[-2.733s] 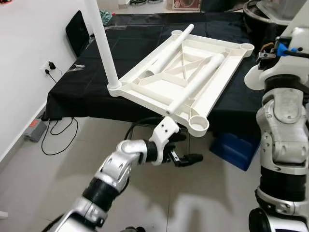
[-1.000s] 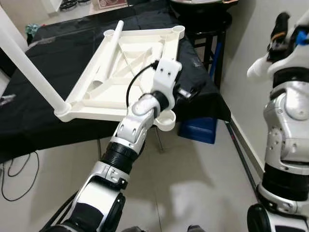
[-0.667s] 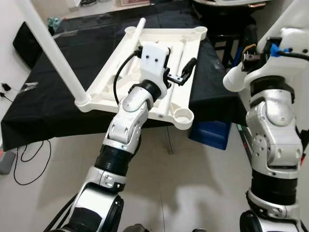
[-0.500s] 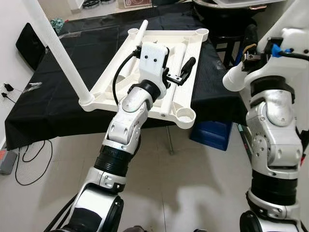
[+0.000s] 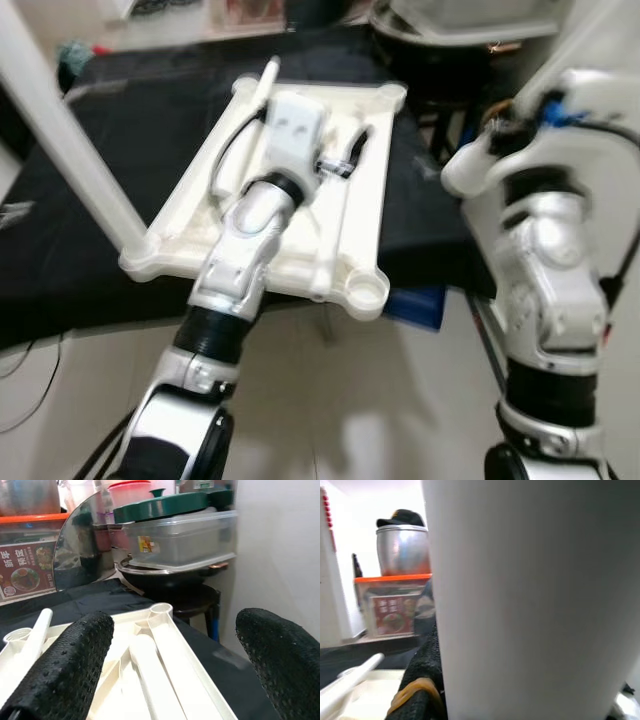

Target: Building children table

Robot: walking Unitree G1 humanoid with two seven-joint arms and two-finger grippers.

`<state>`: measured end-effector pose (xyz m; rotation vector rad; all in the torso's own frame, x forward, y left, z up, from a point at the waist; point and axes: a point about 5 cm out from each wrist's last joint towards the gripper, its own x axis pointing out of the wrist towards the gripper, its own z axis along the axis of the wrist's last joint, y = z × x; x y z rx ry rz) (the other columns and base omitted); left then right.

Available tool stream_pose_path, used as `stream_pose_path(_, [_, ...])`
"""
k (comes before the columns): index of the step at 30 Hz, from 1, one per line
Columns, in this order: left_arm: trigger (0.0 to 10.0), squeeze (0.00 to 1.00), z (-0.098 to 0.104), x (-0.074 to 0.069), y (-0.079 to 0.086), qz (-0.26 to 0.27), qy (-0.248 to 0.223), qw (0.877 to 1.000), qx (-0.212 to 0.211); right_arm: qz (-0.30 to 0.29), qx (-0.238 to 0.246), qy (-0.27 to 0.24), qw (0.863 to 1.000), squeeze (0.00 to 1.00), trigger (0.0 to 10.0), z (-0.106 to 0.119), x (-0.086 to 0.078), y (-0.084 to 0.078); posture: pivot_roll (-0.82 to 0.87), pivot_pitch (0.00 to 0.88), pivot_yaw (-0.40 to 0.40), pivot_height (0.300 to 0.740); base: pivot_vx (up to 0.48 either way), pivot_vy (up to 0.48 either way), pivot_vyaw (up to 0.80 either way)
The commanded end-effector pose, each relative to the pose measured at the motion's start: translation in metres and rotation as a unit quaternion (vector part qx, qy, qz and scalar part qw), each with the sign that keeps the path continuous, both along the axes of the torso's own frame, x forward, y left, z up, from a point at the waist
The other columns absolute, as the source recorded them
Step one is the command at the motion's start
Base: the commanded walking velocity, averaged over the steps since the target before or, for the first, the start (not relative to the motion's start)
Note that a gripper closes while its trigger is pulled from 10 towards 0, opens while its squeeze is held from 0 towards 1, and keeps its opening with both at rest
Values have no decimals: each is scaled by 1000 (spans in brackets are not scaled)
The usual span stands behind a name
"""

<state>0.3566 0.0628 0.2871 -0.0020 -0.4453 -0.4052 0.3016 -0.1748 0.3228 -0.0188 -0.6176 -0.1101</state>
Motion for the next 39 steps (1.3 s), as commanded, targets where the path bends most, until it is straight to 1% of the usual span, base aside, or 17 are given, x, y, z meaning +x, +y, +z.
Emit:
stream_pose_path(1, [10000, 0, 2, -2, -8, -8, -5, 1000, 8, -11, 4, -12, 1000, 0, 10000, 3, -2, -6, 66, 127, 37, 740, 371, 0, 0])
stream_pose_path(4, [10000, 0, 3, -1, -7, -3, -6, 1000, 12, -12, 4, -15, 1000, 0, 10000, 4, -3, -6, 67, 130, 36, 740, 0, 0, 0])
stream_pose_path(6, [10000, 0, 10, 0, -5, 5, -14, 1000, 11, -14, 8, -19, 1000, 0, 10000, 6, -3, -8, 74, 135, 32, 740, 0, 0, 0])
stream_pose_path(9, [10000, 0, 12, 0, -3, 7, -17, 1000, 11, -15, 9, -19, 1000, 0, 10000, 6, -3, -9, 74, 135, 32, 740, 0, 0, 0])
stream_pose_path(13, [10000, 0, 14, 0, -1, 9, -16, 1000, -3, -19, 11, -19, 1000, 0, 10000, 6, -2, -11, 74, 135, 32, 740, 0, 0, 0])
stream_pose_path(15, [10000, 0, 16, -1, 0, 11, -23, 1000, 1, -18, 11, -19, 1000, 0, 10000, 7, -1, -11, 76, 147, 35, 740, 0, 0, 0])
stream_pose_path(18, [10000, 0, 17, -1, 1, 12, -26, 1000, 7, -17, 11, -17, 1000, 0, 10000, 8, 1, -11, 77, 151, 35, 740, 270, -394, 0])
stream_pose_path(23, [10000, 0, 13, 0, 2, 12, -8, 1000, -3, -17, 9, -15, 1000, 0, 10000, 6, 0, -12, 74, 139, 35, 740, 278, -386, 0])
stream_pose_path(24, [10000, 0, 10, 1, 3, 18, -5, 1000, 0, -14, 10, -14, 1000, 0, 10000, 5, -1, -11, 71, 119, 38, 740, 277, -390, 0])
stream_pose_path(28, [10000, 0, 7, 1, 3, 24, -2, 1000, 4, -11, 12, -14, 1000, 0, 10000, 4, -2, -9, 71, 119, 39, 740, 277, -390, 0])
stream_pose_path(30, [10000, 0, 3, 1, 1, 22, 2, 1000, 10, -5, 12, -14, 1000, 0, 10000, 4, -1, -7, 70, 116, 39, 740, 281, -386, 0])
stream_pose_path(31, [10000, 0, 2, 2, 1, 25, 8, 1000, 7, 0, 13, -11, 1000, 0, 10000, 4, 0, -6, 74, 120, 34, 740, 277, -352, 0])
stream_pose_path(33, [10000, 0, 1, 3, 3, 28, 22, 999, -13, 8, 14, -6, 1000, 0, 10000, 3, 1, -4, 75, 119, 35, 740, 0, 0, 0])
stream_pose_path(35, [10000, 0, 1, 5, 7, 27, 31, 999, -21, 14, 16, -2, 1000, 0, 10000, 2, 2, -2, 73, 127, 37, 740, 0, 0, 0])
stream_pose_path(39, [10000, 0, 0, 9, 13, 32, 30, 999, -15, 17, 19, 1, 1000, 0, 10000, 1, 2, -2, 74, 131, 37, 740, 0, 0, 0])
